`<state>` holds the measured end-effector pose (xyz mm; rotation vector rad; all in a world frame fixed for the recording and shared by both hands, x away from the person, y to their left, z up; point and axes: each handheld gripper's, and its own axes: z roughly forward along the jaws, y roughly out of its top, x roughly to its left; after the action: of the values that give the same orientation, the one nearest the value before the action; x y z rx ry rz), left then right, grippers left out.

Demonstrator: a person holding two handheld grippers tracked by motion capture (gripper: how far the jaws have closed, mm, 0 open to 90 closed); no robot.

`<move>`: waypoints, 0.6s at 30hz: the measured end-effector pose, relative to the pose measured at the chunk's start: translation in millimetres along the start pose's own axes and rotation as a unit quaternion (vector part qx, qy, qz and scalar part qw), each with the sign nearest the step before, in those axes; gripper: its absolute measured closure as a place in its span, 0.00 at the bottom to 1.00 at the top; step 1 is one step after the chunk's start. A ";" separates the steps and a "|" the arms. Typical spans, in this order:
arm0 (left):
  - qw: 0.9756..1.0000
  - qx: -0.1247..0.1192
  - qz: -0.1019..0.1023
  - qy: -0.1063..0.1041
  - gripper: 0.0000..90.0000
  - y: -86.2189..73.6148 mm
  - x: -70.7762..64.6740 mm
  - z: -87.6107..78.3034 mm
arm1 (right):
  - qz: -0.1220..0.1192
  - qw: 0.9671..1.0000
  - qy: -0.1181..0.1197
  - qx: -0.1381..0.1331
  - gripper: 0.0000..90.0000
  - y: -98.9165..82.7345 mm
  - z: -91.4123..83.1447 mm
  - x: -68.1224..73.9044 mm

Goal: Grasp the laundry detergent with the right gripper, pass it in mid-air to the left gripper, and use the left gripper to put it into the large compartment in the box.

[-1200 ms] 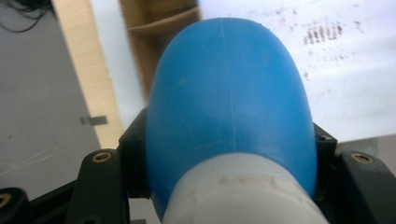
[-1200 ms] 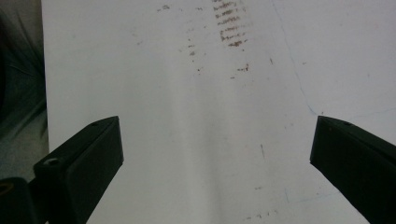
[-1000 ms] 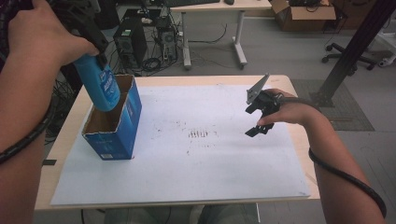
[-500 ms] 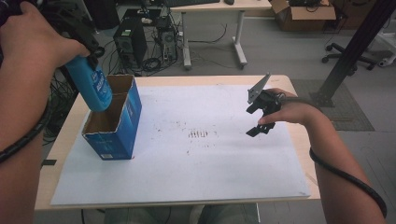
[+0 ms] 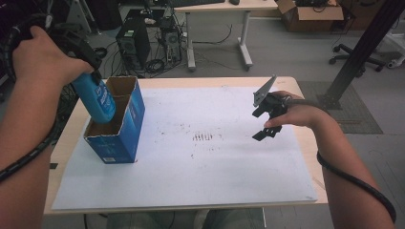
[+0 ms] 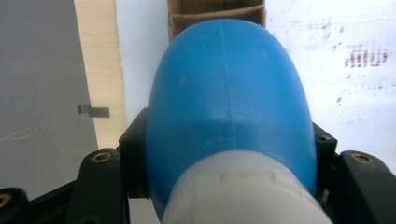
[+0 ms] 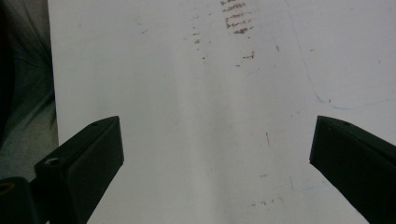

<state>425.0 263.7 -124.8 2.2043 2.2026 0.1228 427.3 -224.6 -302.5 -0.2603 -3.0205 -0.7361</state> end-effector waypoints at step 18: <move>1.000 0.003 0.009 -0.008 0.43 -1.5 -2.5 49.4 | -0.010 1.000 0.000 0.010 0.03 8.1 -3.9 1.4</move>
<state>427.1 263.2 -174.3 2.2223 2.1778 0.0984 427.2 -219.0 -295.3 -0.2293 -3.0324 -0.7074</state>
